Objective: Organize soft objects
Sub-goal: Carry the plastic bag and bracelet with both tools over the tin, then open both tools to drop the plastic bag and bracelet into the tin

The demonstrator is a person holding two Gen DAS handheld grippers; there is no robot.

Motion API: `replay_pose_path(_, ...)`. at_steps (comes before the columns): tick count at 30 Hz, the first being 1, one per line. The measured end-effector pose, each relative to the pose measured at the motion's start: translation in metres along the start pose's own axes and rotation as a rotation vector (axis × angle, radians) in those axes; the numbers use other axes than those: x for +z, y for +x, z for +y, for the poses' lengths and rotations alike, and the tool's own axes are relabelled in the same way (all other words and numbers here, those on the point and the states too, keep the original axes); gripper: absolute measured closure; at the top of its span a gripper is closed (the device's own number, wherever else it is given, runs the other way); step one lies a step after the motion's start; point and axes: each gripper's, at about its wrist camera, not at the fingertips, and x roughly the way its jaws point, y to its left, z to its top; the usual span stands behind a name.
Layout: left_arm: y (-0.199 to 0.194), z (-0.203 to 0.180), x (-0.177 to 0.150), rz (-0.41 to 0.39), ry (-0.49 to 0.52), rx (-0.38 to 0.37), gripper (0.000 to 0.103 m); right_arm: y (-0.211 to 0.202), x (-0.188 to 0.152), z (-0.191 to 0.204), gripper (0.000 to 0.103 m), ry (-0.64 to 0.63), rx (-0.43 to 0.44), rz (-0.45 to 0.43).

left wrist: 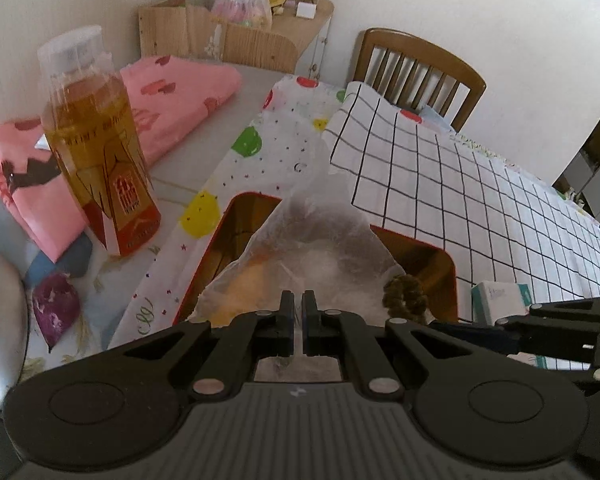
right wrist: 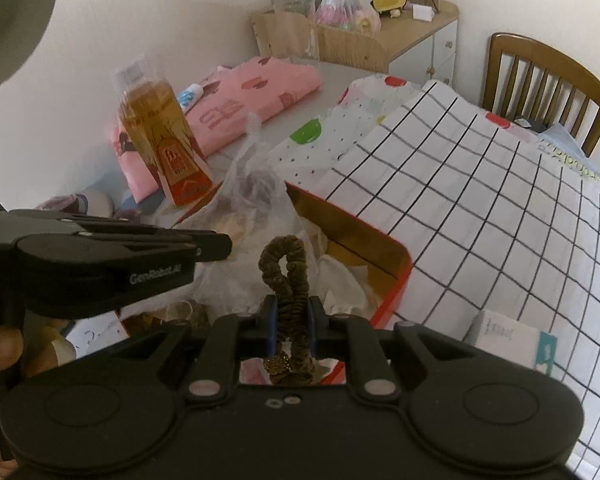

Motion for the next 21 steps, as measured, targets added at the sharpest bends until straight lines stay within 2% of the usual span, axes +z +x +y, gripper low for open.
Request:
replay_pose_path(6,0.007,0.004,-0.004,0.017,0.003,-0.001,0.100,0.014,-0.004,0.001,0.085,-0.001,-0.014,0.026)
replay_pose_path(14,0.006,0.006,-0.005,0.021,0.014,0.001,0.099,0.013,-0.006,0.000,0.077,0.010,-0.002,0.008)
replay_pose_path(18,0.003,0.007,-0.005,0.018,0.031,0.004,0.099,0.003,-0.005,0.000,0.066,0.023,0.017,-0.022)
replay_pose_path(21,0.000,0.009,-0.006,0.013,0.040,-0.003,0.099,-0.005,-0.005,-0.001,0.062,0.033,0.021,-0.049)
